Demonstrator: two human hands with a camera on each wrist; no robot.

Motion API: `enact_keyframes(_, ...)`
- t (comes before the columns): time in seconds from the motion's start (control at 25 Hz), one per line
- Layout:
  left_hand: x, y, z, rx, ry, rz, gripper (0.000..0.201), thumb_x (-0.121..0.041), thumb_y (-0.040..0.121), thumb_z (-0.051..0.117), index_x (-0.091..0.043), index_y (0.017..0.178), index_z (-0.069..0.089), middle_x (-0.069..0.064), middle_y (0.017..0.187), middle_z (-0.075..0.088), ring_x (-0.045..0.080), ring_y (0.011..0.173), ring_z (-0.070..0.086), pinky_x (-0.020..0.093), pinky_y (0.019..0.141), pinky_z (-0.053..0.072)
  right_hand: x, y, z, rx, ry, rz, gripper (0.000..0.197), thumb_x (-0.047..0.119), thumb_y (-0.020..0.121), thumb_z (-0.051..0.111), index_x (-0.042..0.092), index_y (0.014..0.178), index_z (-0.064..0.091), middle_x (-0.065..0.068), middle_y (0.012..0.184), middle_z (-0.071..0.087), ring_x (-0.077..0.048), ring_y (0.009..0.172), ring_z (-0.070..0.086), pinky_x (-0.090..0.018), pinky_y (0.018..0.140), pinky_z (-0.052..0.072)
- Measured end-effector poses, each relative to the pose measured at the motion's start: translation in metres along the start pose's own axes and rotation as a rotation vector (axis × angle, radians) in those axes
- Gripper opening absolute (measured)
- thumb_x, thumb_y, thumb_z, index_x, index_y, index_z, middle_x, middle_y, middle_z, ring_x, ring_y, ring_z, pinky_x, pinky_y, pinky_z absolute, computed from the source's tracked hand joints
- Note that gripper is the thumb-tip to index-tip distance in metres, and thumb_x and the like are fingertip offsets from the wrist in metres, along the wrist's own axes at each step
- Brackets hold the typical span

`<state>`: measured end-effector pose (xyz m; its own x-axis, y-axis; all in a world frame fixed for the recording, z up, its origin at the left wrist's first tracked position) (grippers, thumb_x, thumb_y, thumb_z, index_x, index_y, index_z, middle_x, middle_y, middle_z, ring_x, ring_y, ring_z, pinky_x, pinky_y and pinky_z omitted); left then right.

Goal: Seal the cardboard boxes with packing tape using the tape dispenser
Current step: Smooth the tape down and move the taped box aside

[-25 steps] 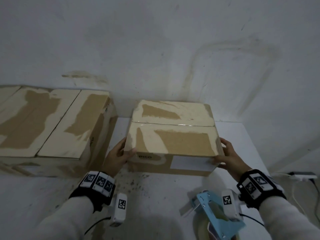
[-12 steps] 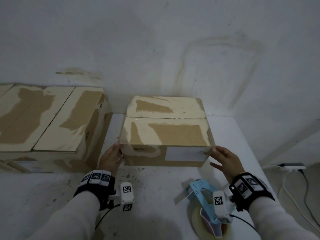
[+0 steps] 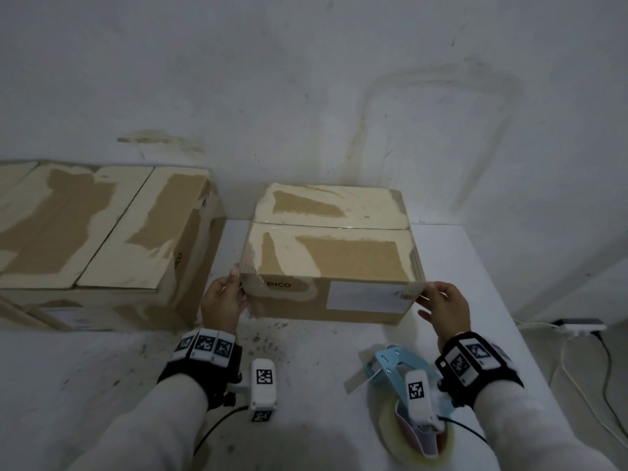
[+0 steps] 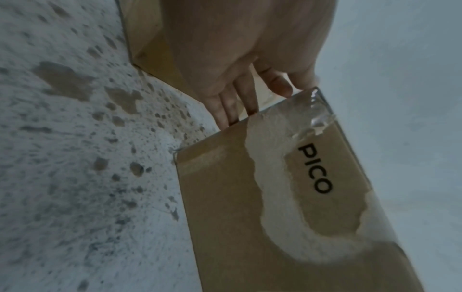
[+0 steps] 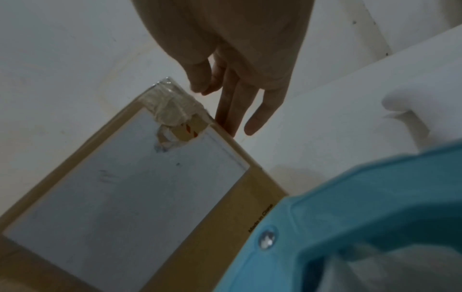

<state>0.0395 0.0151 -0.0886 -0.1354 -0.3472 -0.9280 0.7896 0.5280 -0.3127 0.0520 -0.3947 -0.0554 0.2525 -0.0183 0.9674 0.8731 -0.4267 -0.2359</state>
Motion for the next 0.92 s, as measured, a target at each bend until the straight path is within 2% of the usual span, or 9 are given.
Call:
enact_keyframes(0.12, -0.005, -0.002, -0.006, -0.109, 0.031, 0.006, 0.023, -0.030, 0.088, 0.062, -0.018, 0.068, 0.063, 0.007, 0.081, 0.066, 0.030, 0.093, 0.064, 0.036, 0.080, 0.054, -0.002, -0.006, 0.003, -0.010, 0.047, 0.039, 0.026, 0.022, 0.096, 0.037, 0.014, 0.081, 0.057, -0.013, 0.102, 0.066, -0.027, 0.098, 0.062, -0.040, 0.086, 0.045)
enact_keyframes(0.2, -0.012, -0.008, -0.007, -0.172, 0.083, 0.003, 0.029, -0.043, 0.077, 0.066, -0.019, 0.060, 0.066, 0.008, 0.076, 0.067, 0.029, 0.086, 0.066, 0.044, 0.087, 0.054, 0.000, -0.010, 0.006, -0.027, 0.062, 0.042, 0.022, 0.024, 0.094, 0.043, 0.015, 0.083, 0.059, -0.012, 0.102, 0.066, -0.024, 0.098, 0.062, -0.041, 0.090, 0.045)
enact_keyframes(0.28, -0.024, -0.019, -0.003, -0.202, 0.195, 0.006, 0.038, -0.048, 0.075, 0.068, -0.011, 0.072, 0.068, 0.008, 0.078, 0.066, 0.027, 0.080, 0.063, 0.034, 0.075, 0.054, 0.002, -0.012, 0.005, -0.050, 0.067, 0.019, 0.013, 0.021, 0.090, 0.052, 0.016, 0.081, 0.060, -0.013, 0.103, 0.067, -0.025, 0.099, 0.063, -0.040, 0.088, 0.046)
enact_keyframes(0.36, -0.035, -0.028, 0.001, -0.210, 0.299, 0.046, 0.039, -0.044, 0.078, 0.070, -0.007, 0.086, 0.067, 0.007, 0.084, 0.065, 0.024, 0.080, 0.059, 0.026, 0.062, 0.043, 0.000, -0.013, 0.004, -0.054, 0.068, 0.012, 0.013, 0.020, 0.091, 0.052, 0.018, 0.080, 0.060, -0.014, 0.103, 0.067, -0.025, 0.100, 0.063, -0.039, 0.086, 0.047)
enact_keyframes(0.52, -0.044, -0.030, 0.005, -0.221, 0.355, 0.129, 0.037, -0.039, 0.079, 0.071, -0.006, 0.095, 0.069, 0.008, 0.090, 0.068, 0.022, 0.085, 0.062, 0.027, 0.070, 0.043, 0.002, -0.014, 0.002, -0.080, 0.020, -0.040, 0.017, 0.014, 0.094, 0.049, 0.020, 0.081, 0.058, -0.015, 0.101, 0.064, -0.028, 0.098, 0.061, -0.041, 0.083, 0.049)
enact_keyframes(0.64, -0.050, -0.030, 0.009, -0.203, 0.397, 0.270, 0.036, -0.036, 0.083, 0.068, -0.003, 0.097, 0.072, 0.012, 0.088, 0.071, 0.024, 0.085, 0.064, 0.035, 0.079, 0.053, 0.004, -0.014, 0.002, -0.086, -0.001, -0.064, 0.002, 0.013, 0.094, 0.050, 0.015, 0.094, 0.050, -0.010, 0.088, 0.064, -0.026, 0.091, 0.062, -0.039, 0.081, 0.047)
enact_keyframes(0.76, -0.054, -0.031, 0.015, -0.176, 0.461, 0.405, 0.038, -0.032, 0.089, 0.060, 0.004, 0.092, 0.070, 0.021, 0.080, 0.069, 0.032, 0.078, 0.063, 0.040, 0.076, 0.053, 0.011, -0.011, 0.001, -0.115, -0.088, -0.124, 0.009, 0.012, 0.093, 0.050, 0.016, 0.086, 0.054, -0.014, 0.091, 0.066, -0.026, 0.087, 0.062, -0.044, 0.088, 0.049)
enact_keyframes(0.84, -0.052, -0.030, 0.022, -0.147, 0.503, 0.411, 0.044, -0.033, 0.094, 0.052, 0.008, 0.105, 0.064, 0.027, 0.099, 0.068, 0.038, 0.096, 0.063, 0.040, 0.084, 0.051, 0.012, -0.012, 0.001, -0.170, -0.163, -0.143, 0.014, 0.013, 0.093, 0.048, 0.009, 0.089, 0.061, -0.014, 0.092, 0.066, -0.031, 0.091, 0.063, -0.045, 0.090, 0.050)
enact_keyframes(0.92, -0.052, -0.032, 0.028, -0.105, 0.494, 0.354, 0.048, -0.031, 0.097, 0.045, 0.006, 0.127, 0.052, 0.023, 0.125, 0.060, 0.033, 0.118, 0.056, 0.035, 0.101, 0.043, 0.011, -0.016, 0.000, -0.244, -0.151, -0.129, 0.023, 0.017, 0.094, 0.044, 0.007, 0.090, 0.064, -0.013, 0.094, 0.068, -0.032, 0.096, 0.062, -0.041, 0.088, 0.049)
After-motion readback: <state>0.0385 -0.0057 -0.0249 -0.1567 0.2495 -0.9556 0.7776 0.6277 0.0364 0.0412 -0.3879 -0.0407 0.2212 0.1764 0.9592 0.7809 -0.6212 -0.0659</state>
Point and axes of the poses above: each hand's wrist, its own y-axis towards the middle knuckle, its own z-axis out of the palm, x = y × z, the point moved 9 cm from there along y, towards the middle knuckle
